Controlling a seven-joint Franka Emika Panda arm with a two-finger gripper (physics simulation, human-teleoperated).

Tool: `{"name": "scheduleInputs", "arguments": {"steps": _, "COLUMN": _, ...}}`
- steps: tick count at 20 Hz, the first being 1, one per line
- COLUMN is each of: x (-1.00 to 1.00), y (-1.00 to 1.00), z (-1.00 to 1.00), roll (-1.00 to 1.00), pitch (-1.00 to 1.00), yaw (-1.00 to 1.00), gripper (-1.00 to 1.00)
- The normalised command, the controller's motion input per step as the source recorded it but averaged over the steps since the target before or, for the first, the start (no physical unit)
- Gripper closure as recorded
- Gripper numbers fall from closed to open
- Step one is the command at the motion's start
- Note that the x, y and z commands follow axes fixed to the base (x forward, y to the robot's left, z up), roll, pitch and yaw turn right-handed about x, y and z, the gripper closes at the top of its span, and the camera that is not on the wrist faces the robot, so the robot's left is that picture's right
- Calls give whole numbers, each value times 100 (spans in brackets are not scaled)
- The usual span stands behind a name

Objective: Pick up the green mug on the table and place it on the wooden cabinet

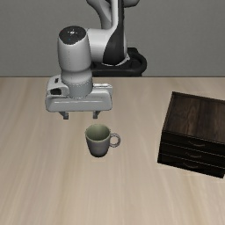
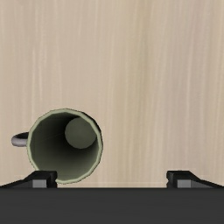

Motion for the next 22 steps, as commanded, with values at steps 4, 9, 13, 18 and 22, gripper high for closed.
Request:
{"name": "scheduleInputs", "arguments": {"steps": 4, "x": 0, "y": 0, "z": -100, "roll": 0, "pitch": 0, "yaw": 0, "gripper": -100}}
{"name": "scheduleInputs", "arguments": {"steps": 9, "x": 0, "y": 0, "z": -100, "roll": 0, "pitch": 0, "yaw": 0, "gripper": -100}}
{"name": "scheduleInputs", "arguments": {"steps": 13, "x": 0, "y": 0, "z": 0, "roll": 0, "pitch": 0, "yaw": 0, "gripper": 100}}
{"name": "scheduleInputs", "arguments": {"steps": 18, "x": 0, "y": 0, "z": 0, "roll": 0, "pitch": 0, "yaw": 0, "gripper": 100}}
{"name": "scheduleInputs", "arguments": {"steps": 22, "x": 0, "y": 0, "z": 0, "roll": 0, "pitch": 0, "yaw": 0, "gripper": 100}}
